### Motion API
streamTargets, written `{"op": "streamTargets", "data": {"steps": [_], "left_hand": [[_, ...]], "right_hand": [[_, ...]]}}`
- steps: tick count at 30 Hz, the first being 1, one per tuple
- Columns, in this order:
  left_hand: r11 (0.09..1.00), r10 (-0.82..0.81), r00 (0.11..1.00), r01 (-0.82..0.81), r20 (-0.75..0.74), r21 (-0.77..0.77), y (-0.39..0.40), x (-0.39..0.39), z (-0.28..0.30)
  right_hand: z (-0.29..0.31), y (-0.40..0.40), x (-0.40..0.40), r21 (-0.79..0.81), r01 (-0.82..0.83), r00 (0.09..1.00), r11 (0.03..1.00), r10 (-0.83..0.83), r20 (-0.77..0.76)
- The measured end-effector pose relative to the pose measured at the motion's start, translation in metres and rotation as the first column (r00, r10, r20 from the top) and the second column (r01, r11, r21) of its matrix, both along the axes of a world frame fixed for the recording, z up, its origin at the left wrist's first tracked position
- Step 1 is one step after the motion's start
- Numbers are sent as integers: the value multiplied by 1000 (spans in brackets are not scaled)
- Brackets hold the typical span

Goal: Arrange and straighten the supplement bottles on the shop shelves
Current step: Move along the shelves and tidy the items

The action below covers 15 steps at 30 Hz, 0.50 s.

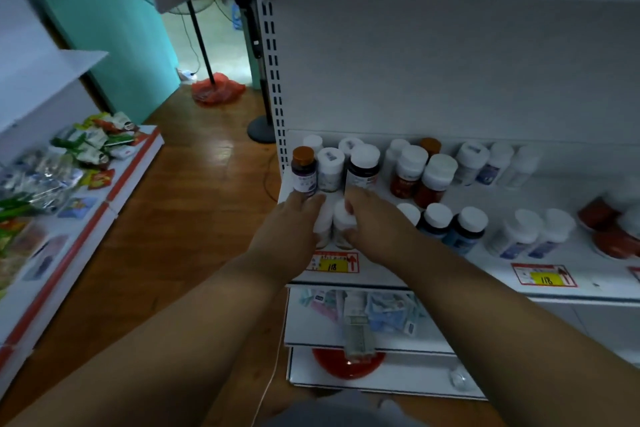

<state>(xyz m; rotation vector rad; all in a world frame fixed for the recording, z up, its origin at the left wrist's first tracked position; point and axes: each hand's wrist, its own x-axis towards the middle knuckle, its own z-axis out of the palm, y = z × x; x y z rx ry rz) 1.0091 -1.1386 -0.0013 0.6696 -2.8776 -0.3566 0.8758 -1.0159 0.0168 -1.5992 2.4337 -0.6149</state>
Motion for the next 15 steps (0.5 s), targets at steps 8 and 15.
{"op": "streamTargets", "data": {"steps": [8,15], "left_hand": [[985,-60,979,27,-194,-168,22,-1,24],[978,-204,908,171,-367,-120,83,-58,54]], "right_hand": [[30,28,7,-308,36,993,951,-69,-96],[57,90,-54,-508,161,974,847,-218,-56]]}}
